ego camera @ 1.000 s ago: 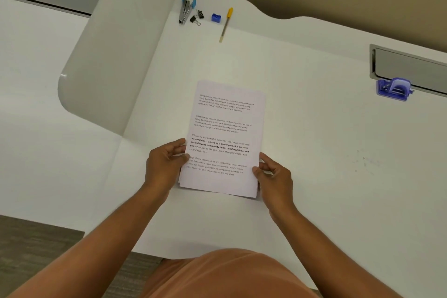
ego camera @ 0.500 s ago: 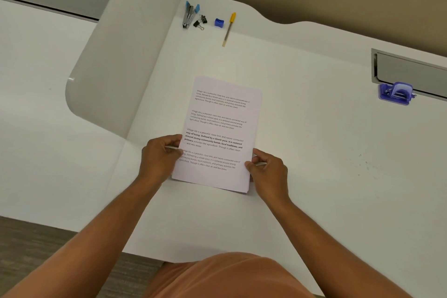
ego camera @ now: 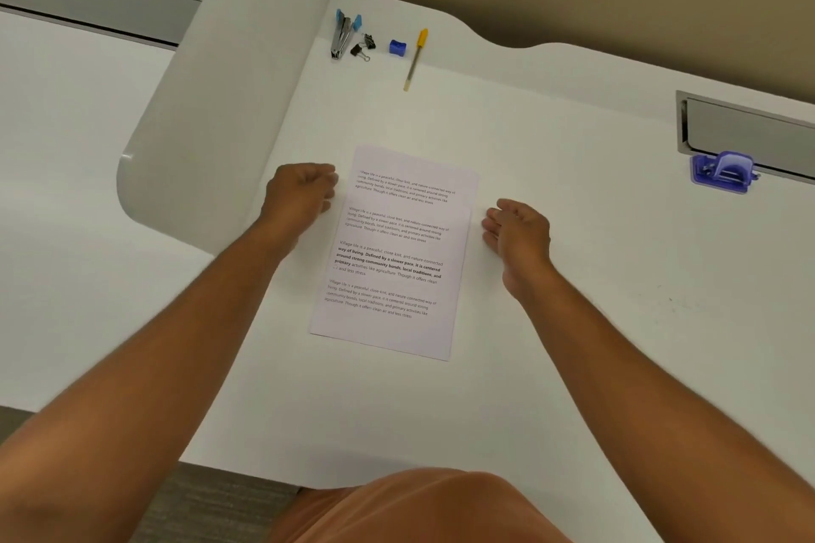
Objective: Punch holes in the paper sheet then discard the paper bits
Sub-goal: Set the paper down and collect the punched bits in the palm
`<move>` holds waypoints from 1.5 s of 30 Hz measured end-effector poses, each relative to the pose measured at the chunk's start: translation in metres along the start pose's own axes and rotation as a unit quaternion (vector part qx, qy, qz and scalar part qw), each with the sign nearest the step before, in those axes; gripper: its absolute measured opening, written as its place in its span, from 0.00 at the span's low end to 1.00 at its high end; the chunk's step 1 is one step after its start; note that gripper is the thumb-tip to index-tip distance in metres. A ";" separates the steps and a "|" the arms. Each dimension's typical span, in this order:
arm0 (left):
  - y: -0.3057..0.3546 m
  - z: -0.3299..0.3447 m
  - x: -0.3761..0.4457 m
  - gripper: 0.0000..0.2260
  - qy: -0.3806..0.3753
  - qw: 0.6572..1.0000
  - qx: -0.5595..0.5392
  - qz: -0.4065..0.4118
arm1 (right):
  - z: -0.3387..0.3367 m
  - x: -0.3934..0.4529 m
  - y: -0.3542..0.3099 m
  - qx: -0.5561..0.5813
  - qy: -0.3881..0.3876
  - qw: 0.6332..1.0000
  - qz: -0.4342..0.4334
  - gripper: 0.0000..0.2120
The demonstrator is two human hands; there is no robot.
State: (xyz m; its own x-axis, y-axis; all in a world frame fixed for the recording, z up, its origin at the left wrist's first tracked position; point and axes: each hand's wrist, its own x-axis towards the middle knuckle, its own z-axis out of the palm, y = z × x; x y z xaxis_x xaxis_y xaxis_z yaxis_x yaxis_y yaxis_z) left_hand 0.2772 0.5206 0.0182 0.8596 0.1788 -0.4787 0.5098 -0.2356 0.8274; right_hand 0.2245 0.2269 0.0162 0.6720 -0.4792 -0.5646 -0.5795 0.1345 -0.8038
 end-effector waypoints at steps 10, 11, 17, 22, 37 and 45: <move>0.018 0.015 0.021 0.06 -0.013 0.999 -0.043 -0.022 | 0.024 0.015 -0.025 0.045 -0.042 0.997 0.053 0.09; 0.017 0.015 0.022 0.07 -0.008 0.998 -0.049 -0.024 | 0.024 0.016 -0.025 0.044 -0.041 0.997 0.052 0.08; 0.015 0.015 0.025 0.04 -0.003 0.998 -0.052 -0.027 | 0.023 0.015 -0.023 0.041 -0.047 0.997 0.050 0.06; 0.010 0.003 0.012 0.05 0.033 0.999 -0.039 -0.006 | 0.005 0.002 -0.015 0.024 -0.023 0.998 0.046 0.07; -0.066 -0.017 -0.087 0.07 0.033 0.998 -0.020 -0.050 | -0.036 -0.082 0.060 0.066 -0.067 0.990 0.102 0.07; -0.062 -0.010 -0.097 0.08 0.070 0.997 0.042 -0.015 | -0.057 -0.076 0.055 0.083 -0.104 0.985 0.111 0.09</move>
State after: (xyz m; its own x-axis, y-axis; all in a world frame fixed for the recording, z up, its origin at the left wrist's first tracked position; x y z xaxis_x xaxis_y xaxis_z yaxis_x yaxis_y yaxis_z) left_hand 0.1619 0.5271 0.0161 0.8338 0.3166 -0.4523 0.5411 -0.3061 0.7833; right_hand 0.1150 0.2218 0.0256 0.6268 -0.2361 -0.7425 -0.6517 0.3635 -0.6657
